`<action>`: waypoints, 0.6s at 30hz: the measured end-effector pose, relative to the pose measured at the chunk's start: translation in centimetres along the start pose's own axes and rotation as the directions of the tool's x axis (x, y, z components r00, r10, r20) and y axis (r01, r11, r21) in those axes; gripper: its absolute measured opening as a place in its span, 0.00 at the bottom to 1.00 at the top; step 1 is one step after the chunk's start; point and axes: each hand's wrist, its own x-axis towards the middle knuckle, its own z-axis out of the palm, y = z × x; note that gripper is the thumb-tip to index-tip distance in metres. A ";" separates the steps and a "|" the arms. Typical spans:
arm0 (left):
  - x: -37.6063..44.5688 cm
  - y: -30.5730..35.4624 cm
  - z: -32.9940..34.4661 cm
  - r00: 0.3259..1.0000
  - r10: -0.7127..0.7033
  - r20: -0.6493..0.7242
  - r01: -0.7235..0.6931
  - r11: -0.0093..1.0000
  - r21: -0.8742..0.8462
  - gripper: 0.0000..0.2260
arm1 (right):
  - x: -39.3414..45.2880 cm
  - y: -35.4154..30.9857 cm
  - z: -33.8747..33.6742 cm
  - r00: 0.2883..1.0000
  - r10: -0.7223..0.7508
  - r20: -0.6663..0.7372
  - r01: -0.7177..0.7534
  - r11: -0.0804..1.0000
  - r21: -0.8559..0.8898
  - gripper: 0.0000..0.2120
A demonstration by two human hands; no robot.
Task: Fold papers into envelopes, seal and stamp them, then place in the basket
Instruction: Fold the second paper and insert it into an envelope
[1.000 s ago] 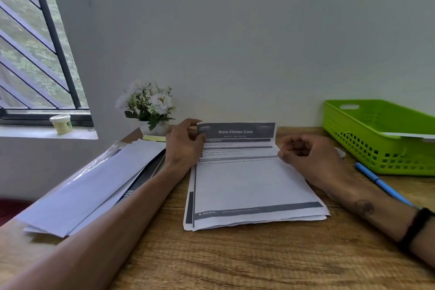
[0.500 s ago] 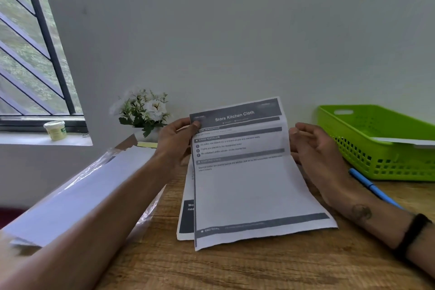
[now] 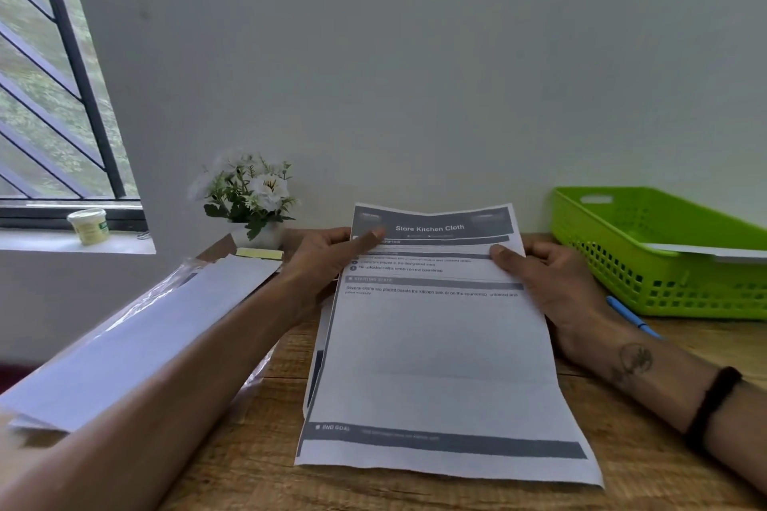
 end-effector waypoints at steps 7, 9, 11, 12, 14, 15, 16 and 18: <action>-0.2 0.0 0.3 0.995 -0.008 0.101 -0.001 0.996 0.091 0.19 | 0.4 0.3 0.1 1.000 0.017 -0.021 -0.016 1.000 0.027 0.07; -0.2 -0.1 0.4 0.997 -0.027 0.075 0.018 0.993 0.118 0.17 | 0.5 0.3 0.2 0.999 0.023 -0.022 -0.022 0.999 0.041 0.07; -0.3 -0.1 0.5 0.996 -0.048 0.069 0.039 0.991 0.127 0.14 | 0.7 0.4 0.1 0.999 0.033 -0.027 -0.032 0.998 0.050 0.08; -0.3 -0.1 0.6 0.996 -0.052 0.072 0.042 0.990 0.133 0.13 | 0.8 0.4 0.0 0.999 0.038 -0.030 -0.036 0.998 0.051 0.09; -0.3 -0.1 0.7 0.996 -0.049 0.076 0.038 0.990 0.135 0.11 | 1.0 0.4 -0.1 0.999 0.044 -0.029 -0.043 0.998 0.051 0.10; -0.3 0.0 0.7 0.996 -0.047 0.074 0.037 0.991 0.130 0.12 | 1.0 0.4 0.0 0.998 0.048 -0.028 -0.046 0.998 0.048 0.11; -0.3 0.0 0.6 0.997 -0.045 0.070 0.036 0.992 0.122 0.12 | 1.0 0.4 0.0 0.998 0.051 -0.028 -0.050 0.998 0.041 0.11; -0.1 -0.1 0.5 0.997 -0.040 0.064 0.033 0.994 0.103 0.14 | 1.1 0.4 0.0 0.998 0.059 -0.024 -0.058 0.998 0.037 0.11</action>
